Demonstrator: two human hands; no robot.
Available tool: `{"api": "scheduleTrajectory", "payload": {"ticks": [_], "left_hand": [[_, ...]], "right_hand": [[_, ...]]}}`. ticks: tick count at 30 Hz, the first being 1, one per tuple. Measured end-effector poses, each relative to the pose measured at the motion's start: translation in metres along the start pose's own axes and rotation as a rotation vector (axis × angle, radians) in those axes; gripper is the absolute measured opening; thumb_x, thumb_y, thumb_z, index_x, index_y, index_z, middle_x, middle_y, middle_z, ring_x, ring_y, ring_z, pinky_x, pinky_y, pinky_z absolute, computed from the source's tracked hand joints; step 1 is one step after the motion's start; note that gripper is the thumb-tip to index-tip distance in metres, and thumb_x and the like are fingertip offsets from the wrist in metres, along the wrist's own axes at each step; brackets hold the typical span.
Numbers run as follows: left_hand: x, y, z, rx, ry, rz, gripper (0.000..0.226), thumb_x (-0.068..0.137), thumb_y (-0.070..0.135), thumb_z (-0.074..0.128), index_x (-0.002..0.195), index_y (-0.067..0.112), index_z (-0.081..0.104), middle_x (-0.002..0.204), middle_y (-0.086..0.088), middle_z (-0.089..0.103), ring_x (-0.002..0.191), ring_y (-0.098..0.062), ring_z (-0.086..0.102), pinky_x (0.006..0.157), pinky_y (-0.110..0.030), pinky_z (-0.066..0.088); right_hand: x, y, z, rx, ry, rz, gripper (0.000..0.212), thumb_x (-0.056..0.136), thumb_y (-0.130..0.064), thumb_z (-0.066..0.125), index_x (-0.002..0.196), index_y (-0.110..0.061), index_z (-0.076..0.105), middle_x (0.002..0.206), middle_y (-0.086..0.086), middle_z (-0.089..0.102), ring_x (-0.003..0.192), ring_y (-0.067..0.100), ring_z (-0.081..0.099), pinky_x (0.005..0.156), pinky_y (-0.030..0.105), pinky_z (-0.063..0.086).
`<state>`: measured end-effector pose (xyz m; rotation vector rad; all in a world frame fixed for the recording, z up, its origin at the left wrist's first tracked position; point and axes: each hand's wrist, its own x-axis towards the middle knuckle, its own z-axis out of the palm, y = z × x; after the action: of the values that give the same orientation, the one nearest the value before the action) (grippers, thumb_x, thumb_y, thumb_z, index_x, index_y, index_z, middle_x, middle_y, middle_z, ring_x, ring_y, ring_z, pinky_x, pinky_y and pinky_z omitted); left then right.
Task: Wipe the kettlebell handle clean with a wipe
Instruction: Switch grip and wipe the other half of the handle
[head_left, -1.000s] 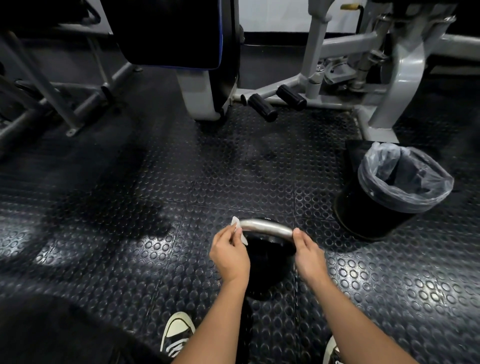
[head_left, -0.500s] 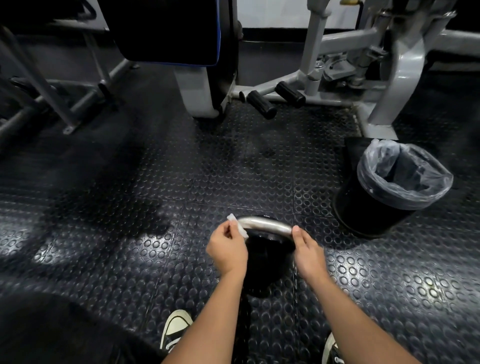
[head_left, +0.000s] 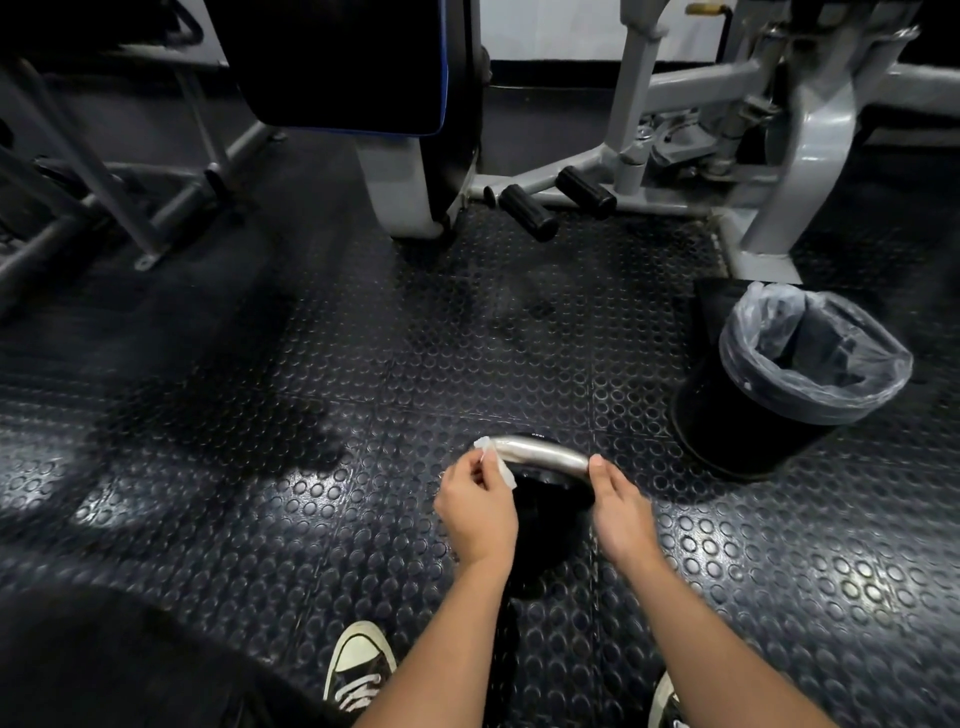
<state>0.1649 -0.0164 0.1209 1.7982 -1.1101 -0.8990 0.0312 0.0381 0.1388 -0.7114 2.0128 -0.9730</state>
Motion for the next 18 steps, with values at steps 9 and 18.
{"api": "scheduleTrajectory", "payload": {"ticks": [9, 18], "left_hand": [[-0.004, -0.002, 0.004, -0.059, 0.005, -0.087, 0.022, 0.105, 0.030, 0.069, 0.111, 0.011, 0.080, 0.100, -0.002, 0.077, 0.086, -0.011, 0.068, 0.069, -0.007, 0.042], [0.000, -0.001, 0.005, -0.090, 0.046, -0.184, 0.019, 0.105, 0.025, 0.069, 0.109, 0.010, 0.079, 0.080, 0.015, 0.063, 0.074, 0.003, 0.060, 0.067, -0.013, 0.043]], "right_hand": [[0.002, 0.002, 0.002, -0.006, 0.009, -0.012, 0.055, 0.099, -0.057, 0.035, 0.141, -0.025, 0.050, 0.144, -0.001, 0.051, 0.134, 0.020, 0.043, 0.107, 0.032, 0.029], [0.002, 0.003, 0.004, 0.005, 0.019, -0.005, 0.054, 0.099, -0.057, 0.035, 0.141, -0.026, 0.051, 0.142, -0.001, 0.052, 0.132, 0.020, 0.044, 0.107, 0.034, 0.030]]}}
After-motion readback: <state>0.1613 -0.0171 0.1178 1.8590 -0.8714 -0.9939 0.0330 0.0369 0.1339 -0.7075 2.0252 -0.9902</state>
